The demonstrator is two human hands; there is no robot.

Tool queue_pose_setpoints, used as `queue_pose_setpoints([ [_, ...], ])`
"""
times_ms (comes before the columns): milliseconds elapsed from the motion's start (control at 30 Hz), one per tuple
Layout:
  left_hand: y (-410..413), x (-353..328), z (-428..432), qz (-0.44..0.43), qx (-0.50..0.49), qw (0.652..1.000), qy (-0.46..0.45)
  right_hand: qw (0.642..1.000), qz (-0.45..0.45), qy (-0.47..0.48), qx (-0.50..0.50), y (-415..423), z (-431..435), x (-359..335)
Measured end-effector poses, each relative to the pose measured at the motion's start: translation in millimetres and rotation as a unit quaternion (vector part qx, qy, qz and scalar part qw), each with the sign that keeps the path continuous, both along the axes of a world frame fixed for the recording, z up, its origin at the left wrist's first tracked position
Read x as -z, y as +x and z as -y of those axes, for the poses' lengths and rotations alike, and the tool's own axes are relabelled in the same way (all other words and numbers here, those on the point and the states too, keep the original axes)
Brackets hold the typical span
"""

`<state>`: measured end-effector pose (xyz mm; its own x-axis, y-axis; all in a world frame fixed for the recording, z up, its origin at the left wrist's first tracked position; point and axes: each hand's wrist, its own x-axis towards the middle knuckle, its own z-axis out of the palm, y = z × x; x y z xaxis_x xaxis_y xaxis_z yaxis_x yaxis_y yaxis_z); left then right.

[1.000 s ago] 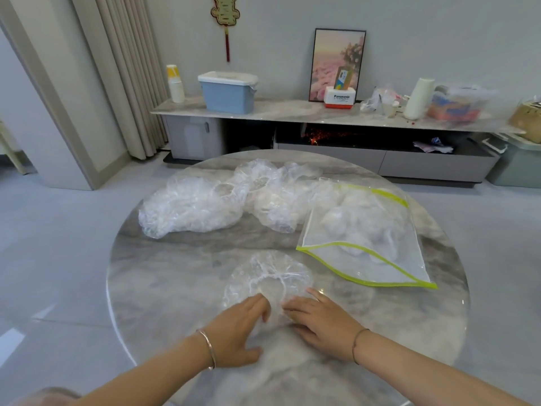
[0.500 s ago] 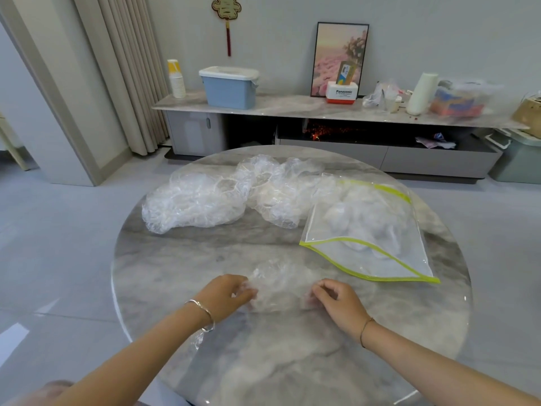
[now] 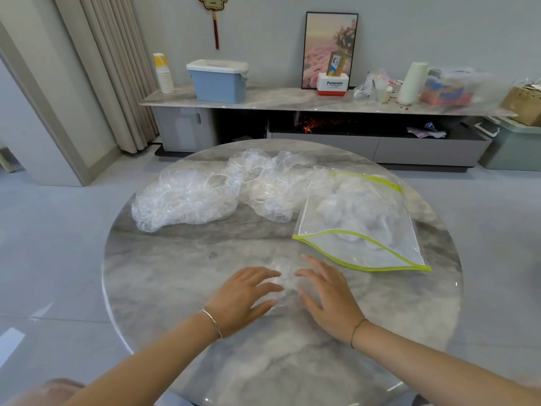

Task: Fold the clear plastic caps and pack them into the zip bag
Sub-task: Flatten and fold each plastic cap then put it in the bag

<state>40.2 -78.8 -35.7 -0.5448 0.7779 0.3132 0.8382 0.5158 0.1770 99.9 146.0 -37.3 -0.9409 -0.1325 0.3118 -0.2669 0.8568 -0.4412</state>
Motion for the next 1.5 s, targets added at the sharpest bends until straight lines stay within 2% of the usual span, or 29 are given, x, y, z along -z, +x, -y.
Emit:
queue_pose_setpoints([
  [67,-1,19,1,0.000,-0.042,0.995,-0.091,0.992,0.087,0.075,-0.048,2,3,3],
  [133,-1,28,1,0.059,-0.087,0.984,-0.141,0.973,0.182,0.130,-0.047,3,2,9],
  [200,1,26,0,0.107,-0.119,0.975,-0.154,0.964,0.208,0.158,-0.047,0,0,14],
  [300,-1,22,-5,0.140,-0.084,0.974,-0.156,0.960,0.214,0.173,-0.052,0,-1,12],
  [367,0,17,-7,0.144,-0.087,0.975,-0.147,0.964,0.192,0.178,-0.045,0,-1,11],
  [467,-5,2,-7,0.167,-0.091,0.972,-0.136,0.980,0.076,0.162,-0.086,0,0,9],
  [567,-8,-9,-5,0.219,-0.100,0.965,-0.104,0.968,-0.027,0.183,-0.168,0,2,11],
  [667,-7,-15,-4,0.254,-0.098,0.956,-0.111,0.954,-0.111,0.176,-0.217,0,4,15],
  [767,-7,-17,-4,0.277,-0.094,0.948,-0.123,0.954,-0.110,0.178,-0.215,-4,2,20],
  [833,-8,-17,-3,0.277,-0.096,0.947,-0.129,0.972,-0.062,0.126,-0.190,-5,2,18],
  [900,-6,-18,0,0.257,-0.084,0.952,-0.142,0.991,0.021,0.004,-0.132,-3,3,10],
  [933,-5,-18,1,0.243,-0.074,0.957,-0.142,0.990,0.076,-0.068,-0.099,-2,4,6],
  [1000,-6,-16,3,0.224,-0.064,0.963,-0.137,0.965,0.145,-0.214,-0.043,0,8,-1],
  [1067,-8,-13,1,0.228,-0.083,0.963,-0.119,0.922,0.176,-0.344,0.012,-3,11,-5],
  [1167,-7,-7,-4,0.283,-0.136,0.948,-0.039,0.875,0.230,-0.416,0.095,-8,13,-8],
  [1200,-5,-6,-5,0.298,-0.143,0.944,-0.024,0.873,0.235,-0.412,0.114,-8,12,-6],
  [1233,-4,-4,-6,0.309,-0.149,0.939,-0.016,0.887,0.222,-0.383,0.134,-7,11,-4],
  [1300,-4,1,-7,0.319,-0.167,0.933,-0.002,0.945,0.143,-0.262,0.135,-5,8,-2],
  [1367,-4,4,-9,0.325,-0.183,0.928,0.016,0.991,0.026,-0.124,0.050,0,5,-6],
  [1433,-2,3,-11,0.328,-0.198,0.923,0.039,0.997,-0.046,0.005,-0.055,1,5,-8],
  [1500,-1,3,-11,0.286,-0.197,0.936,0.064,0.991,-0.020,0.066,-0.112,2,6,-5],
])
